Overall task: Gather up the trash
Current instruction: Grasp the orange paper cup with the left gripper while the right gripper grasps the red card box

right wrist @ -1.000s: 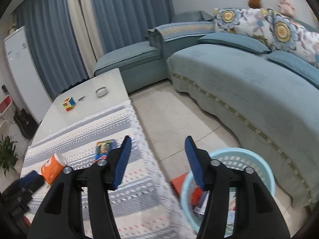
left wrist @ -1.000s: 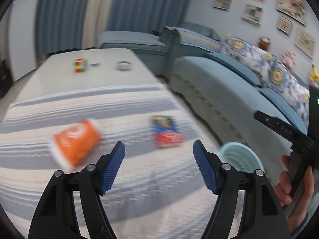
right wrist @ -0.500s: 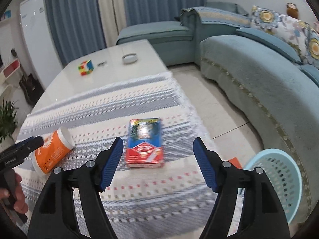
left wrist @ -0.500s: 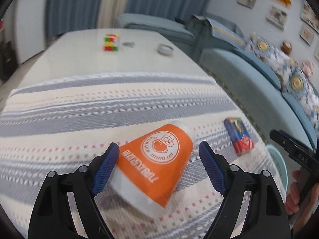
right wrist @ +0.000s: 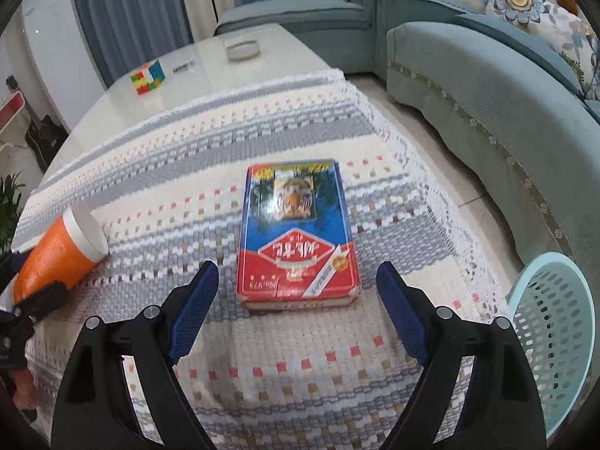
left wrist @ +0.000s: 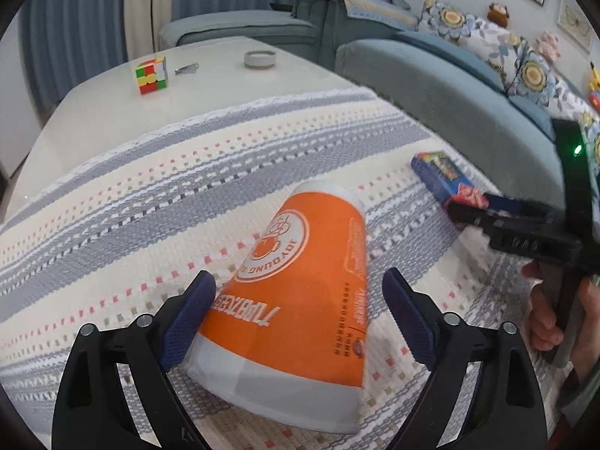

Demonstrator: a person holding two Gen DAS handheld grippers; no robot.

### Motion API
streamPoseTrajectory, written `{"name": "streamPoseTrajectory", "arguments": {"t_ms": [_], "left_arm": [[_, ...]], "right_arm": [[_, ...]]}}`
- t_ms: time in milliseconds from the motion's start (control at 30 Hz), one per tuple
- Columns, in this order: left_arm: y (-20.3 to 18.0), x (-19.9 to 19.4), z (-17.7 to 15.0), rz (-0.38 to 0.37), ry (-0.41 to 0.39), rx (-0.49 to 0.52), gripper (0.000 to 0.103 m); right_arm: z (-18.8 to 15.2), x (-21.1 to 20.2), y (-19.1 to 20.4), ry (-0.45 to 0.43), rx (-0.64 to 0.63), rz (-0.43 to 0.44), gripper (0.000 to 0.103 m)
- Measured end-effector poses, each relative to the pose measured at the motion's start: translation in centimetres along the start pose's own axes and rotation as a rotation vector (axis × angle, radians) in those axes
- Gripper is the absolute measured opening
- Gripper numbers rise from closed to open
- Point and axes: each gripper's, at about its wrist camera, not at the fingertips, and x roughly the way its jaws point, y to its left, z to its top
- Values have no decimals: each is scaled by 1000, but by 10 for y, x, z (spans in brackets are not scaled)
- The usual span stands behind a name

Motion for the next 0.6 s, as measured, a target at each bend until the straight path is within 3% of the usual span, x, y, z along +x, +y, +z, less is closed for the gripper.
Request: {"name": "streamPoseTrajectory", "arguments": {"t_ms": [100, 133, 167, 200, 367, 600], "left_arm": [[-2, 5, -4, 33, 16, 19, 76], [-3, 4, -5, 38, 7, 26, 75], [-4, 4, -5, 44, 6, 32, 75], [-5, 3, -5, 57, 3, 42, 74], [-8, -6, -1, 51, -32, 20, 59], [-22, -32, 8, -1, -105, -26, 57]], "right_arm": [[-1, 2, 2, 8, -14, -6, 81], [0, 3, 2, 11, -19, -9, 76], [-1, 5, 4, 22, -29, -8, 62], [0, 5, 5, 18, -34, -23, 57], [-1, 1, 2, 4, -16, -10, 56], [7, -26, -20, -36, 67, 15, 55]]}}
